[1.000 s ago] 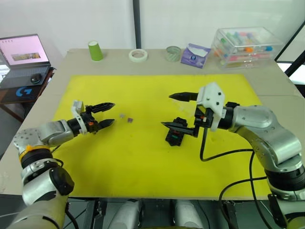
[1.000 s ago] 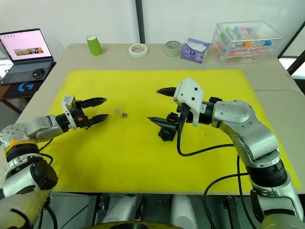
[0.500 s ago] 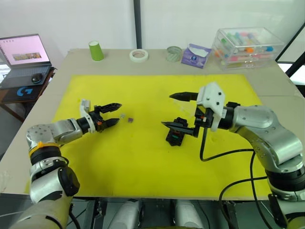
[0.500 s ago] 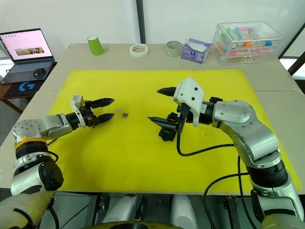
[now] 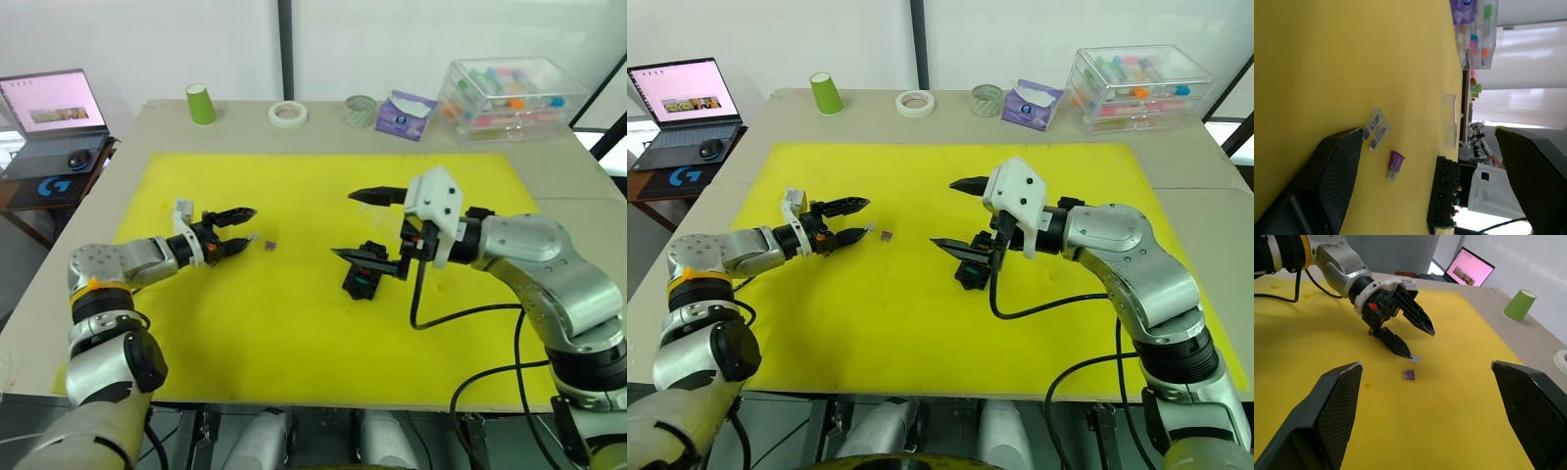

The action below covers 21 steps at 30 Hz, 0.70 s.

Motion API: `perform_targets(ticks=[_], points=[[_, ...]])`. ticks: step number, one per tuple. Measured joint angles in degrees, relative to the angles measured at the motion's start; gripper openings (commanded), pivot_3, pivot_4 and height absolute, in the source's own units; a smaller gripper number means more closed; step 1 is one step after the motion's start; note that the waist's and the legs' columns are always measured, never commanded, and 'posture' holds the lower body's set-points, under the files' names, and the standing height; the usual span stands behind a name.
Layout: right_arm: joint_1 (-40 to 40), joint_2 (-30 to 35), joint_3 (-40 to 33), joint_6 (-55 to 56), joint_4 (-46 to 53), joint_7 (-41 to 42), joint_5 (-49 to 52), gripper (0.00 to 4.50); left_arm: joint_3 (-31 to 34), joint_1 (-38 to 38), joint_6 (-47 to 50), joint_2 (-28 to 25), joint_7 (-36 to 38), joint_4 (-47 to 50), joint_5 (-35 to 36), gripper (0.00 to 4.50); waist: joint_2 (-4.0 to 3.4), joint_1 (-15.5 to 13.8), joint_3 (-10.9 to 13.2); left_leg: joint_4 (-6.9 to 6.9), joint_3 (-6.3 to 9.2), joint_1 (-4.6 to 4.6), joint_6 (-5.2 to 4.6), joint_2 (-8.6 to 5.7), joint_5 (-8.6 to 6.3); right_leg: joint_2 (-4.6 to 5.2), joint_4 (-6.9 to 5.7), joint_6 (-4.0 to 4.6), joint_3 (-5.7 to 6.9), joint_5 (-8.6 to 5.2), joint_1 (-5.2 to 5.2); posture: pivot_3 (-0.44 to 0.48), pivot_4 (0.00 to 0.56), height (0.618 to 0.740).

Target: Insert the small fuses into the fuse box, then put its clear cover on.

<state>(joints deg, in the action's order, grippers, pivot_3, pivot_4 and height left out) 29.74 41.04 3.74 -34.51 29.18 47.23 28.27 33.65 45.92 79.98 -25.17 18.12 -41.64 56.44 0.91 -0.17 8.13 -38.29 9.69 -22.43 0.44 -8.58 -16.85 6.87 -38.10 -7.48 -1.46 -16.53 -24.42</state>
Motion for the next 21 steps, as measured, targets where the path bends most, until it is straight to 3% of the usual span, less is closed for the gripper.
perform_targets(ticks=[9, 12, 15, 21], points=[[0.08, -0.04, 0.00, -0.12, 0.00, -0.30, 0.03, 4.47, -1.90, 1.42, -0.81, 0.03, 4.47, -1.53, -3.77, 4.50, 0.00, -0.47, 0.00, -0.03, 0.00, 0.00, 0.00, -0.01, 0.00, -0.01, -0.01, 0.00, 0.00, 0.00, 0.01, 0.000, 0.150, 0.740], [0.08, -0.04, 0.00, -0.18, 0.00, -0.37, 0.05, 4.50, -1.94, 1.65, -1.03, 0.02, 5.24, -2.12, -4.78, 3.89, 0.00, -0.46, 0.00, -0.03, 0.00, 0.00, 0.00, -0.01, 0.00, -0.01, -0.01, 0.00, 0.00, 0.00, 0.01, 0.000, 0.150, 0.740], [0.08, -0.06, 0.00, -0.23, 0.00, -0.50, 0.06, 4.50, -1.98, 1.70, -1.78, 0.17, 5.31, -2.89, -6.00, 2.85, 0.00, -0.35, 0.00, -0.03, 0.00, 0.00, 0.00, -0.01, 0.00, -0.01, -0.01, 0.00, 0.00, 0.00, 0.00, 0.000, 0.150, 0.740], [0.08, -0.05, 0.03, -0.26, 0.00, -0.58, 0.06, 4.50, -2.62, 1.86, -3.02, 0.35, 5.82, -3.62, -8.03, 2.85, 0.00, -0.19, 0.00, -0.02, 0.00, 0.00, 0.00, 0.00, 0.00, -0.01, -0.02, 0.00, 0.00, 0.00, -0.01, 0.000, 0.150, 0.740]])
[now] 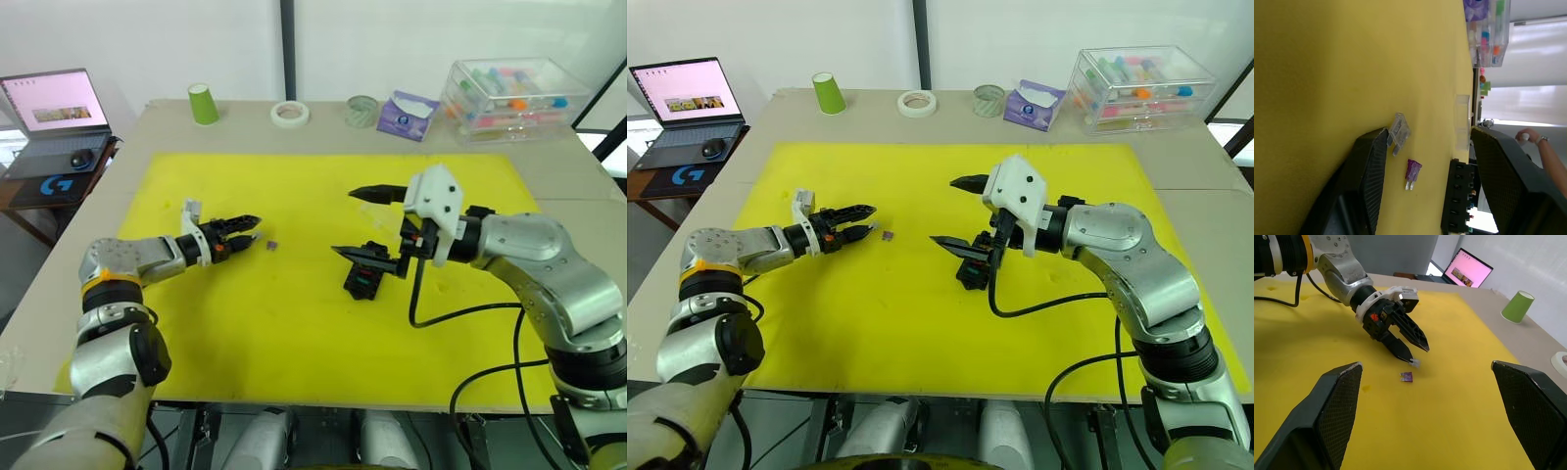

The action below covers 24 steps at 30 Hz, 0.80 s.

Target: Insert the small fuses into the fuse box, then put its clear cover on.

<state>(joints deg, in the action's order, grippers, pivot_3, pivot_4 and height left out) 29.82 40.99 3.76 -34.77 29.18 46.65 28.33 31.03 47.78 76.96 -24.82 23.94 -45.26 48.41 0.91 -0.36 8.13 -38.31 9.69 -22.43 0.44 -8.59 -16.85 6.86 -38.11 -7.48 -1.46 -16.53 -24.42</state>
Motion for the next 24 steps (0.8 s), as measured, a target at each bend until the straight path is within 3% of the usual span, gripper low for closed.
perform_targets(ticks=[4, 9, 21, 24], points=[[0.00, 0.00, 0.07, 0.00, 0.00, 0.00, 0.01, 4.50, -0.03, 0.01, 0.01, 0.00, 0.65, -0.05, -0.67, 2.85, 0.00, 0.02, 0.00, 0.00, 0.00, 0.00, 0.00, 0.00, 0.00, 0.00, 0.00, 0.00, 0.00, 0.00, 0.00, 0.000, 0.150, 0.740], [-0.01, 0.07, 0.18, -0.43, 0.20, 0.27, 0.05, 4.50, -0.64, 0.02, -0.27, 0.00, 0.67, -0.34, -2.32, 1.27, 0.00, 0.14, 0.00, 0.01, 0.00, 0.00, 0.00, 0.00, 0.00, 0.00, 0.00, 0.00, 0.00, 0.00, -0.01, 0.000, 0.150, 0.740], [-0.09, 0.15, 0.18, -1.41, 1.61, 0.82, 0.08, 4.50, -1.13, 0.27, -0.95, 0.01, 1.49, -0.66, -4.11, 1.27, -0.02, 0.35, -0.01, 0.03, 0.00, 0.00, 0.00, 0.01, 0.00, -0.01, -0.01, 0.00, 0.00, 0.00, -0.02, 0.000, 0.150, 0.740], [-0.09, 0.15, 0.18, -1.42, 1.61, 0.82, 0.07, 4.50, -1.11, 0.34, -1.05, 0.00, 1.41, -0.85, -4.22, 0.70, -0.03, 0.35, -0.02, 0.02, 0.00, 0.00, 0.00, 0.01, 0.00, -0.01, -0.01, 0.00, 0.00, 0.00, -0.02, 0.000, 0.150, 0.740]])
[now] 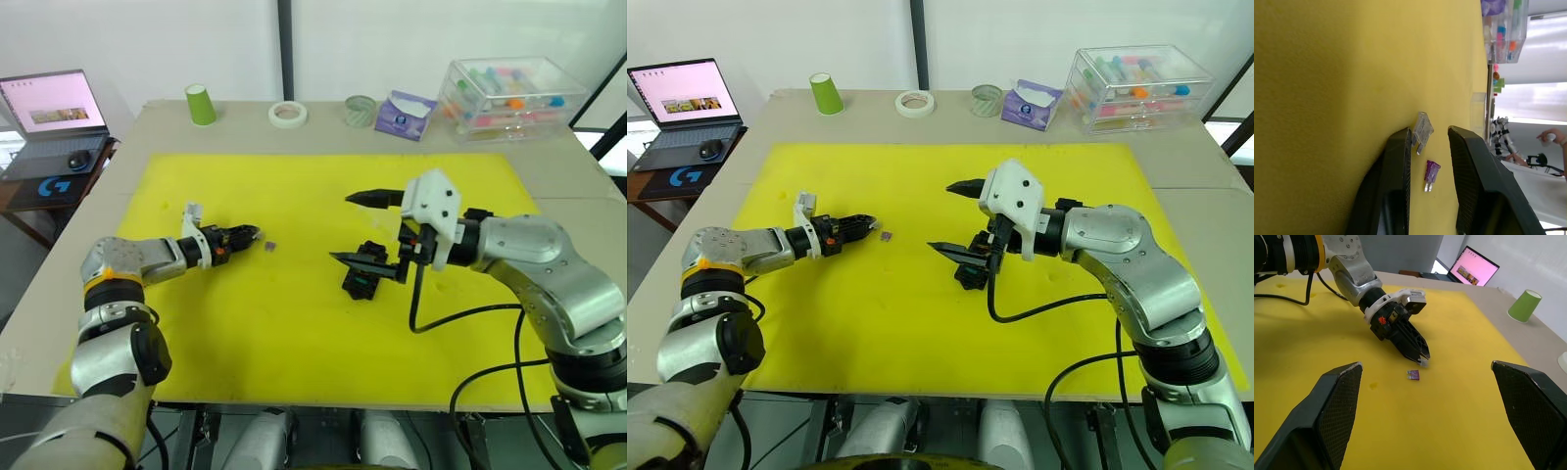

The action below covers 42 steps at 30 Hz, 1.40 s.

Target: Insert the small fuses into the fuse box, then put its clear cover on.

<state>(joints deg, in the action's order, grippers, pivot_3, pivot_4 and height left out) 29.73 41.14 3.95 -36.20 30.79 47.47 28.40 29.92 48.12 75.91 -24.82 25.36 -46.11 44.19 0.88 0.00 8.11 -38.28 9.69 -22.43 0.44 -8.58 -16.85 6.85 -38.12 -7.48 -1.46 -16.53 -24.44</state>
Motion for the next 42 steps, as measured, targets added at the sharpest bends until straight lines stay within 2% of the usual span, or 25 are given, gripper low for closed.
perform_targets(ticks=[2, 12, 17, 23, 28, 32, 36, 41, 42], points=[[0.00, 0.00, 0.00, 0.00, 0.00, 0.00, -0.02, 4.50, 0.00, 0.04, -0.01, 0.00, -0.02, -0.01, -0.01, 0.06, -0.01, 0.07, 0.00, 0.00, 0.00, 0.00, 0.00, 0.00, 0.00, 0.00, 0.00, 0.00, 0.00, 0.00, 0.00, 0.000, 0.150, 0.740], [-0.01, 0.09, 0.00, -0.01, 0.00, 0.33, -0.05, 4.50, 0.25, -0.05, 0.12, 0.00, -0.51, 0.11, -0.50, 0.02, -0.06, 0.56, -0.04, 0.03, 0.01, 0.01, 0.00, 0.01, 0.00, 0.00, -0.01, 0.00, 0.00, 0.00, 0.00, 0.000, 0.150, 0.740], [-0.14, -0.01, -0.36, -1.75, 0.00, 0.18, 1.84, 4.50, 1.98, -1.43, 4.11, -0.76, 0.98, 3.56, 1.78, 0.02, -0.03, 0.79, -0.02, 0.05, 0.01, 0.00, 0.00, 0.01, 0.00, 0.00, 0.00, 0.00, 0.00, 0.00, -0.02, 0.000, 0.150, 0.740], [0.28, -0.58, -4.98, -8.04, -0.29, -0.99, 9.42, 4.50, 2.34, -5.11, 11.07, -4.44, 7.79, 16.37, 7.46, 0.02, -0.01, 0.94, 0.00, 0.08, 0.02, -0.03, 0.00, 0.03, 0.00, 0.01, 0.01, 0.00, -0.01, 0.00, -0.06, 0.000, 0.150, 0.740], [2.62, -1.16, -9.13, -15.46, -2.73, -2.81, 18.06, 4.50, 1.91, -7.49, 6.61, -6.32, 14.71, 34.76, 12.61, 0.02, 0.00, 0.58, 0.00, 0.07, 0.01, -0.03, 0.00, 0.03, 0.00, 0.03, 0.08, 0.01, -0.01, 0.00, 0.00, 0.000, 0.150, 0.740], [3.97, -1.41, -11.07, -21.17, -4.17, -4.52, 24.99, 4.50, -5.70, -10.50, 5.03, -7.92, 19.94, 45.75, 14.40, 0.02, 0.00, 0.61, 0.01, 0.08, 0.02, -0.03, 0.00, 0.03, 0.00, 0.03, 0.12, 0.01, -0.04, 0.00, 0.02, 0.000, 0.150, 0.740], [4.69, -2.23, -11.76, -25.10, -5.50, -6.71, 30.28, 4.50, -12.13, -10.37, 1.66, -8.40, 23.79, 54.19, 15.25, 0.02, -0.02, 0.71, 0.02, 0.10, 0.01, -0.03, 0.00, 0.03, 0.00, 0.03, 0.13, 0.01, -0.07, 0.00, 0.01, 0.000, 0.150, 0.740], [5.52, -2.46, -12.24, -27.05, -6.33, -8.92, 33.88, 4.50, -16.63, -9.90, -3.82, -8.24, 26.59, 58.88, 15.21, 0.02, -0.02, 0.71, 0.02, 0.11, 0.00, -0.03, 0.00, 0.05, 0.00, 0.02, 0.15, 0.01, -0.06, 0.00, 0.01, 0.000, 0.150, 0.740], [5.55, -2.46, -12.24, -27.19, -6.37, -9.17, 34.20, 4.30, -17.55, -9.91, -4.72, -8.35, 27.04, 59.30, 15.15, 0.00, -0.02, 0.71, 0.02, 0.11, 0.00, -0.03, 0.00, 0.05, 0.00, 0.02, 0.15, 0.01, -0.06, 0.00, 0.01, 0.000, 0.150, 0.740]])
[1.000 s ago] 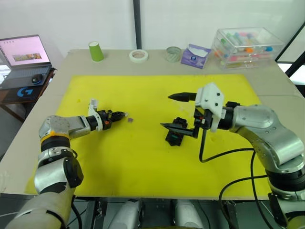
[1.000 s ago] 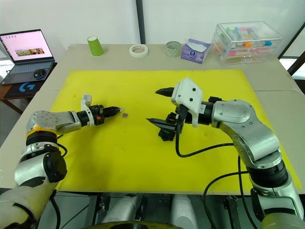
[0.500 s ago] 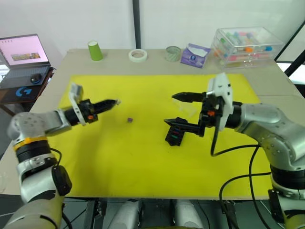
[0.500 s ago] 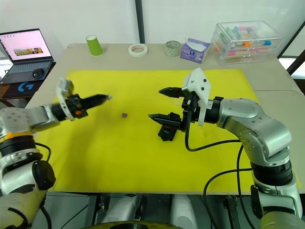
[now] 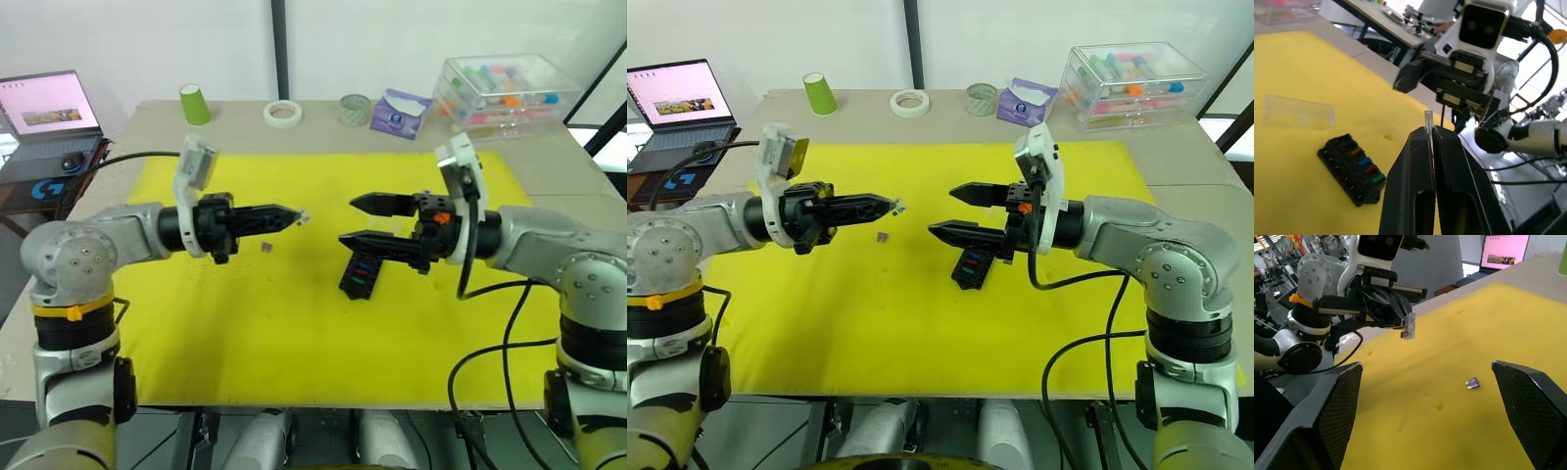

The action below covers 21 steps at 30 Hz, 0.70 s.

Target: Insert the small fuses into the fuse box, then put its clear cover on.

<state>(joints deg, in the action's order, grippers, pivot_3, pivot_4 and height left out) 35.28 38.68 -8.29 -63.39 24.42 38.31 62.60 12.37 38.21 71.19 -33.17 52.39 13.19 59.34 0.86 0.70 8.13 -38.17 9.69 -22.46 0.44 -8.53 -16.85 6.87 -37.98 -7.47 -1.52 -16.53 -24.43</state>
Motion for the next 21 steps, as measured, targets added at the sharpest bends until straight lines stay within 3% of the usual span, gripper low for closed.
perform_targets(ticks=[3, 10, 19, 21], points=[[0.06, -0.40, 0.02, -0.02, -0.07, -0.91, 1.20, 3.59, -1.57, 0.17, -2.93, 0.00, 1.25, 0.39, -0.21, 0.00, 0.00, -0.06, 0.00, -0.01, 0.00, 0.00, 0.00, 0.00, 0.00, 0.00, 0.00, 0.00, 0.00, 0.00, 0.01, 0.000, 0.150, 0.740], [0.06, -2.46, -0.16, 0.02, -0.03, -5.25, 4.08, 3.59, -2.19, 1.23, -8.29, 2.21, 1.55, 0.14, 0.19, 0.00, 0.00, -0.01, 0.00, -0.01, 0.00, 0.00, 0.00, 0.00, 0.00, 0.00, 0.00, 0.00, 0.02, 0.00, 0.01, 0.000, 0.150, 0.740], [-0.81, -6.36, -3.57, 0.25, -0.02, -15.72, 15.62, 3.59, -0.10, -1.43, -6.60, 4.70, -4.76, -0.18, 7.79, 0.00, 0.01, -0.05, 0.01, -0.02, 0.00, 0.00, 0.00, 0.00, 0.00, -0.01, 0.00, 0.00, 0.03, 0.00, 0.01, 0.000, 0.150, 0.740], [-0.82, -6.15, -3.60, 0.25, -0.03, -16.62, 17.16, 3.28, 0.07, -1.20, -6.33, 4.52, -5.45, -0.59, 9.08, 0.00, 0.01, -0.03, 0.01, -0.02, 0.00, 0.00, 0.00, 0.00, 0.00, -0.01, 0.00, 0.00, 0.03, 0.00, 0.01, 0.000, 0.150, 0.740]])
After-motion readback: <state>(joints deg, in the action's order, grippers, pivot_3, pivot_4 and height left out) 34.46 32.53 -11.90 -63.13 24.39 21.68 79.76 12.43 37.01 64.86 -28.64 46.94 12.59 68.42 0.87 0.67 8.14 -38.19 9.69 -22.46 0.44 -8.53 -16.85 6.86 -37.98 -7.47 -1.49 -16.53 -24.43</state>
